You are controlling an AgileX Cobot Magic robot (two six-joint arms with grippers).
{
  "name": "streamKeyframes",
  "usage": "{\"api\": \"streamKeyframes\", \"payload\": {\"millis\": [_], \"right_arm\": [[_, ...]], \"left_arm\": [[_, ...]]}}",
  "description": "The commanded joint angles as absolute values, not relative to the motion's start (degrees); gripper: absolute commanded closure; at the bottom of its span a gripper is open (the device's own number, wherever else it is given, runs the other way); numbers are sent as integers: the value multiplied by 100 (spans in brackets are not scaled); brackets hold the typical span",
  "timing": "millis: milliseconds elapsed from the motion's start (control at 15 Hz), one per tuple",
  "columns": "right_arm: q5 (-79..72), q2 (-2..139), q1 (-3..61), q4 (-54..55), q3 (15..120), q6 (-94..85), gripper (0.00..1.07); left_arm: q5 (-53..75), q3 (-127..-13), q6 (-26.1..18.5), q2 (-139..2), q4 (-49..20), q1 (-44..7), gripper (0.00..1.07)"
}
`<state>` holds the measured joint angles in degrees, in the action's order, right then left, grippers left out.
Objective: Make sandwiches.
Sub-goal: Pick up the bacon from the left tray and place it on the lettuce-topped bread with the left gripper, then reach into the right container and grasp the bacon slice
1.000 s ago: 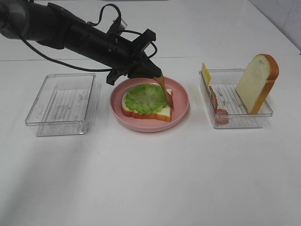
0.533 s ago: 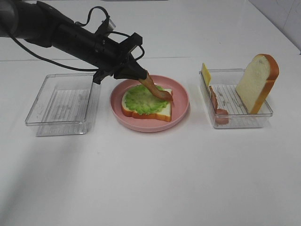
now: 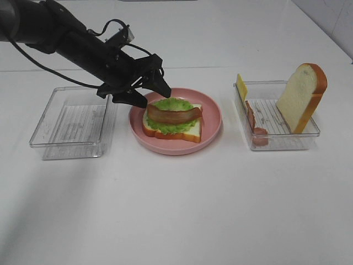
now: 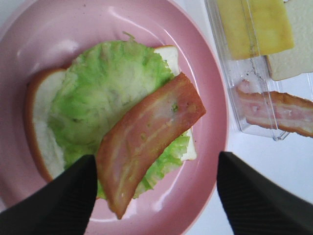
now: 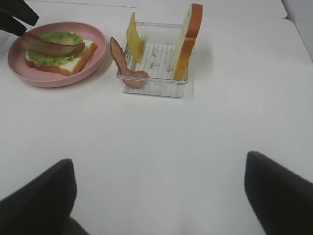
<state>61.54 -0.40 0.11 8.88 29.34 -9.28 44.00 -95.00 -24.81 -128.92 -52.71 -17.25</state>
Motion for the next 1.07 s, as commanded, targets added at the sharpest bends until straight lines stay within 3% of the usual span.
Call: {"api": "streamKeyframes", "payload": {"millis": [67, 133, 200, 267, 333, 467, 867, 1067], "right_arm": [[6113, -109, 0, 894, 2905, -963, 20], [6113, -109, 0, 894, 2905, -963, 20], [6113, -109, 0, 894, 2905, -963, 20], [6113, -109, 0, 894, 2905, -963, 20], [6113, -109, 0, 894, 2905, -963, 20], [6113, -109, 0, 894, 2905, -963, 20], [6113, -109, 0, 894, 2905, -963, 20], [6113, -109, 0, 894, 2905, -963, 20]], "left_arm": [[4200, -9540, -2309, -12462, -4607, -1730, 34], [4160, -9540, -2063, -12284, -4217, -1730, 34], [4200, -9540, -1346, -11866, -3300, -1730, 34], [4200, -9540, -1346, -11866, -3300, -1730, 34], [4463, -9540, -773, -11453, -2550, -1730, 34], [4956, -9540, -355, -10938, -2005, -1730, 34], [6480, -9528, -63, -9551, -1094, -1730, 34], [7185, -9523, 424, -8801, -430, -1736, 34]]}}
